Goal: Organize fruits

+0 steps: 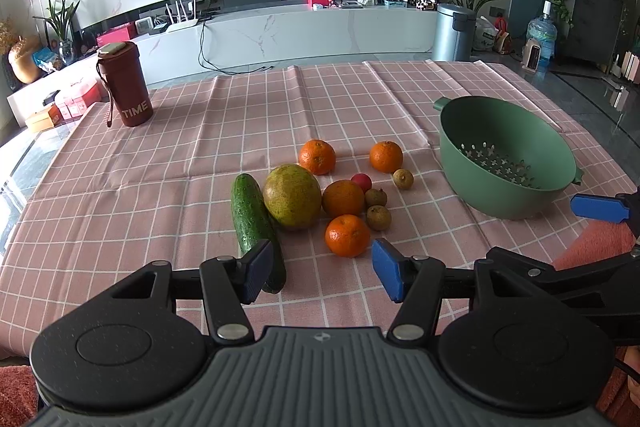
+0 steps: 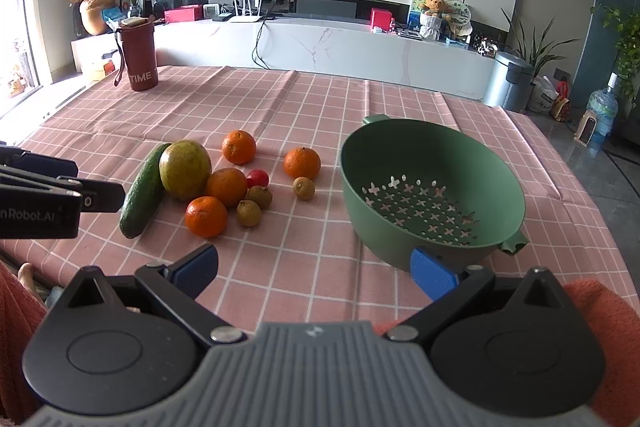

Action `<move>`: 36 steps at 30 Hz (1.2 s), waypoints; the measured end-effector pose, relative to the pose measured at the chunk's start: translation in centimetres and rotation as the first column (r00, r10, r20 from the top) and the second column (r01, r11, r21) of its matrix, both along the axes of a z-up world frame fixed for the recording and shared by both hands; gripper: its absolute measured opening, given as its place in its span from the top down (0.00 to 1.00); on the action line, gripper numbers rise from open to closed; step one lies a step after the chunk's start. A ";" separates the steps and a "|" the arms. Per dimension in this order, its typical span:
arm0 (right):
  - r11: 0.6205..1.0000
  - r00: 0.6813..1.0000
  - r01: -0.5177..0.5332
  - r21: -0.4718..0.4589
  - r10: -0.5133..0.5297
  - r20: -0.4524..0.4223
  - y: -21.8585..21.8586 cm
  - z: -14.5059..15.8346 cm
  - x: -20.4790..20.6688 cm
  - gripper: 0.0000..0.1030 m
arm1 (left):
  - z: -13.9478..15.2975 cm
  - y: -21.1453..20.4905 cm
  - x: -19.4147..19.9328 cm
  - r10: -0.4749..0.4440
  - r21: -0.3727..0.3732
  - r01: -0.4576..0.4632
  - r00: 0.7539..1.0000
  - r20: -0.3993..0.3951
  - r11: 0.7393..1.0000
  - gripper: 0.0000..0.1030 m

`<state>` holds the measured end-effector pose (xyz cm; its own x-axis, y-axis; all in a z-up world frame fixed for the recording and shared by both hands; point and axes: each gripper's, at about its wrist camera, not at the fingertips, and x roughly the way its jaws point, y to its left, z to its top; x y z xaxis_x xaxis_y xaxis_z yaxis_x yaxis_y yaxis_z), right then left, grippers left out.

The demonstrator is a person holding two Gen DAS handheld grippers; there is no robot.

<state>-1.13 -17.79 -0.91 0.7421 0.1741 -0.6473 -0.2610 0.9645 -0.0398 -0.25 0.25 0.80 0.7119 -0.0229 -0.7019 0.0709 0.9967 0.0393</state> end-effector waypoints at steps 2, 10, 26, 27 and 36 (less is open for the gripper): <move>1.000 1.000 0.001 0.000 -0.001 0.000 0.0 0.0 0.0 0.04 | 0.0 0.0 0.0 0.000 -0.001 0.000 1.000 -0.001 1.000 0.34; 1.000 1.000 0.000 -0.002 0.000 -0.001 0.0 -0.1 0.0 0.04 | -0.1 0.0 -0.1 0.002 -0.002 -0.002 1.000 -0.001 1.000 0.34; 1.000 1.000 -0.001 -0.013 0.001 -0.007 0.1 -0.3 -0.1 0.04 | 0.1 0.0 -0.1 -0.004 -0.022 0.004 1.000 -0.004 1.000 0.34; 1.000 1.000 -0.001 -0.014 0.001 -0.009 0.2 -0.3 0.0 0.04 | 0.1 0.1 0.0 -0.005 -0.031 0.005 1.000 -0.006 1.000 0.34; 1.000 0.999 0.003 -0.014 -0.004 -0.049 0.6 -0.1 0.7 0.04 | 0.0 1.6 1.7 -0.010 -0.074 0.008 1.000 -0.025 0.997 0.38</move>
<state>-0.42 -17.20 -1.04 0.7102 0.1625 -0.6850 -0.2597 0.9648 -0.0403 1.47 1.81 0.82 0.6934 -0.0822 -0.7158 0.0803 0.9961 -0.0366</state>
